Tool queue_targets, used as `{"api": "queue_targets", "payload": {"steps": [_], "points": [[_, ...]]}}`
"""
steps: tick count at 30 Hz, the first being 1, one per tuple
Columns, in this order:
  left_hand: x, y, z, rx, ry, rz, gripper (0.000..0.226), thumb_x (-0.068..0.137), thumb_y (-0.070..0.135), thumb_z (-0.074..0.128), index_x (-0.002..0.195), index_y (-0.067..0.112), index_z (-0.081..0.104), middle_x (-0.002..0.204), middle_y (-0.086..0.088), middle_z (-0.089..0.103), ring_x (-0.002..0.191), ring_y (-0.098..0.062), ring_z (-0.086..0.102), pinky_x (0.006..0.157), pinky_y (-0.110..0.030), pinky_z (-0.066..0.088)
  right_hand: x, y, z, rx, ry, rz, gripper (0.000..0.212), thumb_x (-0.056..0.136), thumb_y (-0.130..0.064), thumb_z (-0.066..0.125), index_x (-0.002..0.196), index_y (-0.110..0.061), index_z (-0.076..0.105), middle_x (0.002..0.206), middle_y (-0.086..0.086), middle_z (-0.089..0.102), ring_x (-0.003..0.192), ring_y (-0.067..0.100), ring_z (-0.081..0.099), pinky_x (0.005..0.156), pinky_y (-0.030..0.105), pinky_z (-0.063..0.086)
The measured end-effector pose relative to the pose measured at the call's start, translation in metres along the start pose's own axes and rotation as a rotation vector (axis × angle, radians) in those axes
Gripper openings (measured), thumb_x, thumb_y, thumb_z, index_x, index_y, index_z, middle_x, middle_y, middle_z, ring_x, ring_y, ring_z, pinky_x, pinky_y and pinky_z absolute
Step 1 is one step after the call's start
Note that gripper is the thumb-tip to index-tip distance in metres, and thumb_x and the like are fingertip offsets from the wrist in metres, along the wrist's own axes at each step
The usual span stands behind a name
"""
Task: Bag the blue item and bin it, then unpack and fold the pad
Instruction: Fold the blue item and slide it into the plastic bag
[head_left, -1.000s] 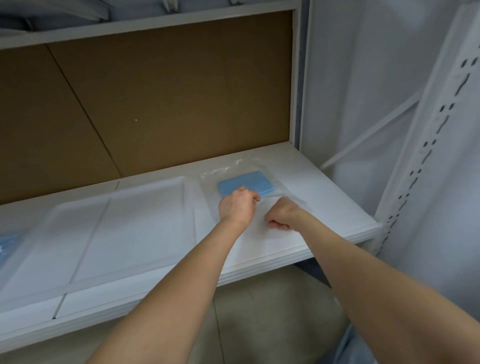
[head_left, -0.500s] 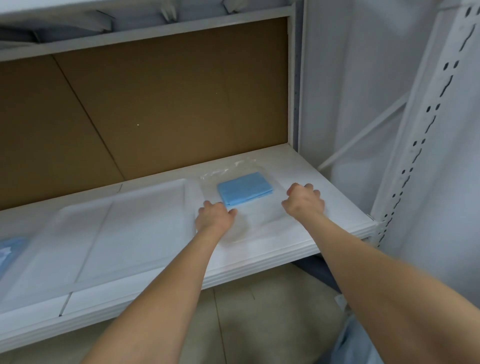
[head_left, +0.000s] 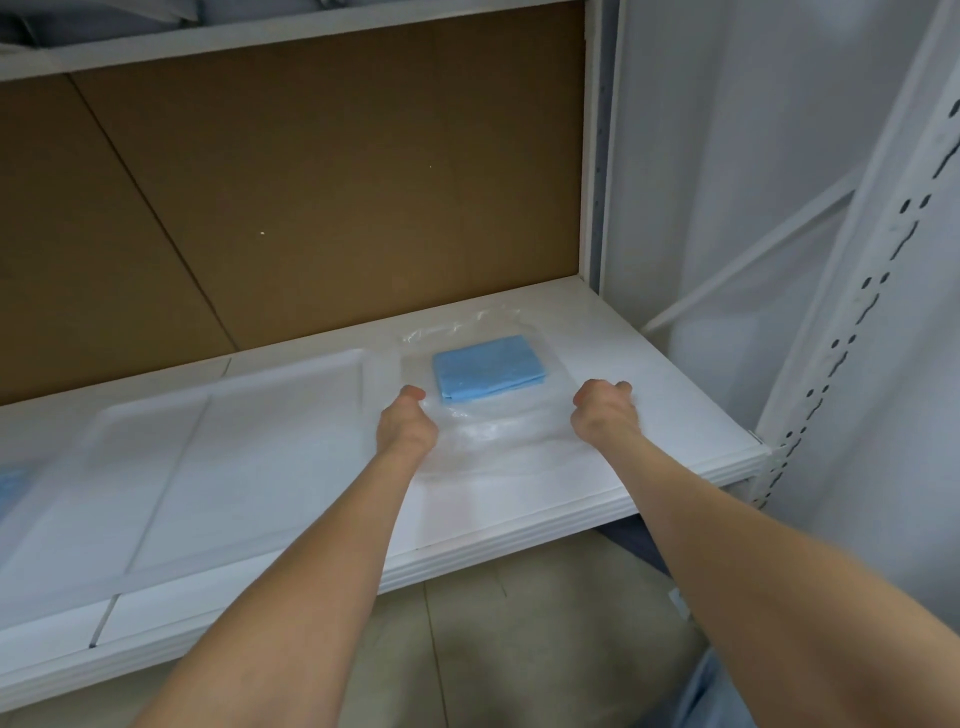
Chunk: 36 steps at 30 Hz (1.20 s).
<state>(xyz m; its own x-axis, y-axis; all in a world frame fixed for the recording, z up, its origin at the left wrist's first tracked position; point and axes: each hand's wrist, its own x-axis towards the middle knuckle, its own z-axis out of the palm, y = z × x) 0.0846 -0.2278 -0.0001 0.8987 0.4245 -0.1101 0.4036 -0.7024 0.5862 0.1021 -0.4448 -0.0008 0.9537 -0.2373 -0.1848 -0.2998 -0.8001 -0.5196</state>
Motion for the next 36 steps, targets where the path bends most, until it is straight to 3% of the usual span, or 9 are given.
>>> {"api": "queue_targets", "payload": {"steps": [8,11,14,18,23,26,29,32,36], "points": [[0.006,-0.014,-0.009,-0.191,-0.095,-0.062,0.048,0.083,0.005,0.062,0.128,0.022,0.054,0.098,-0.013,0.063,0.063,-0.022,0.056,0.056,-0.024,0.046,0.007,0.003,0.003,0.058,0.025,0.057,0.028,0.089,-0.002,0.045,0.114,-0.001,0.058,0.123,0.018,0.055,0.11,0.035,0.057,0.09,0.035,0.048],[0.005,-0.019,-0.01,-0.2,-0.027,-0.044,0.029,0.084,0.0,0.056,0.107,0.012,0.07,0.109,-0.014,0.067,0.076,-0.026,0.061,0.068,-0.026,0.05,0.008,0.004,0.005,0.056,0.053,0.055,0.026,0.089,0.0,0.045,0.11,0.0,0.059,0.118,0.018,0.059,0.106,0.036,0.059,0.087,0.035,0.049],[0.004,-0.024,-0.007,-0.095,-0.022,-0.027,0.028,0.085,0.003,0.059,0.111,0.007,0.069,0.119,-0.013,0.065,0.103,-0.031,0.064,0.089,-0.031,0.053,0.006,0.006,0.004,0.042,0.061,0.057,0.026,0.09,0.0,0.044,0.111,0.0,0.06,0.118,0.018,0.059,0.107,0.036,0.058,0.088,0.035,0.049],[-0.005,-0.02,-0.018,-0.191,-0.161,-0.089,0.05,0.083,0.008,0.069,0.131,0.01,0.052,0.119,-0.017,0.061,0.083,-0.026,0.061,0.066,-0.03,0.056,0.0,0.008,-0.005,0.006,0.018,0.053,0.027,0.089,-0.003,0.046,0.113,-0.003,0.058,0.12,0.017,0.057,0.104,0.033,0.058,0.079,0.032,0.046],[-0.02,-0.019,-0.03,-0.243,-0.327,-0.115,0.065,0.078,0.013,0.077,0.136,0.016,0.046,0.105,-0.013,0.058,0.083,-0.022,0.059,0.07,-0.032,0.054,-0.012,0.014,-0.015,-0.02,-0.068,0.047,0.038,0.091,-0.032,0.055,0.121,-0.01,0.048,0.116,0.008,0.058,0.101,0.027,0.056,0.074,0.032,0.04],[-0.028,-0.023,-0.034,-0.314,-0.402,-0.139,0.062,0.078,0.011,0.077,0.133,0.015,0.047,0.101,-0.013,0.058,0.076,-0.02,0.059,0.074,-0.035,0.056,-0.019,0.016,-0.019,0.06,-0.116,0.072,0.037,0.089,-0.044,0.058,0.098,-0.009,0.055,0.089,0.006,0.06,0.078,0.021,0.059,0.065,0.029,0.042],[-0.036,-0.026,-0.036,-0.343,-0.449,-0.162,0.058,0.079,0.006,0.076,0.13,0.015,0.049,0.09,-0.011,0.06,0.068,-0.017,0.058,0.069,-0.03,0.057,-0.019,0.018,-0.017,0.293,-0.191,0.149,0.025,0.089,-0.02,0.065,0.073,-0.008,0.05,0.076,0.008,0.059,0.057,0.018,0.057,0.041,0.02,0.045],[-0.042,-0.025,-0.034,-0.351,-0.395,-0.131,0.051,0.08,-0.002,0.072,0.126,0.012,0.054,0.08,-0.01,0.057,0.063,-0.017,0.057,0.053,-0.022,0.056,-0.019,0.022,-0.016,0.459,-0.152,0.22,0.015,0.081,0.0,0.067,0.082,-0.006,0.054,0.097,0.016,0.066,0.082,0.03,0.069,0.057,0.031,0.059],[-0.042,-0.022,-0.024,-0.358,-0.265,-0.049,0.047,0.08,-0.003,0.072,0.123,0.01,0.058,0.078,-0.008,0.054,0.061,-0.017,0.054,0.053,-0.022,0.056,-0.018,0.022,-0.016,0.45,-0.039,0.17,0.01,0.085,0.002,0.055,0.08,-0.007,0.054,0.096,0.016,0.063,0.071,0.033,0.066,0.045,0.029,0.052]]}}
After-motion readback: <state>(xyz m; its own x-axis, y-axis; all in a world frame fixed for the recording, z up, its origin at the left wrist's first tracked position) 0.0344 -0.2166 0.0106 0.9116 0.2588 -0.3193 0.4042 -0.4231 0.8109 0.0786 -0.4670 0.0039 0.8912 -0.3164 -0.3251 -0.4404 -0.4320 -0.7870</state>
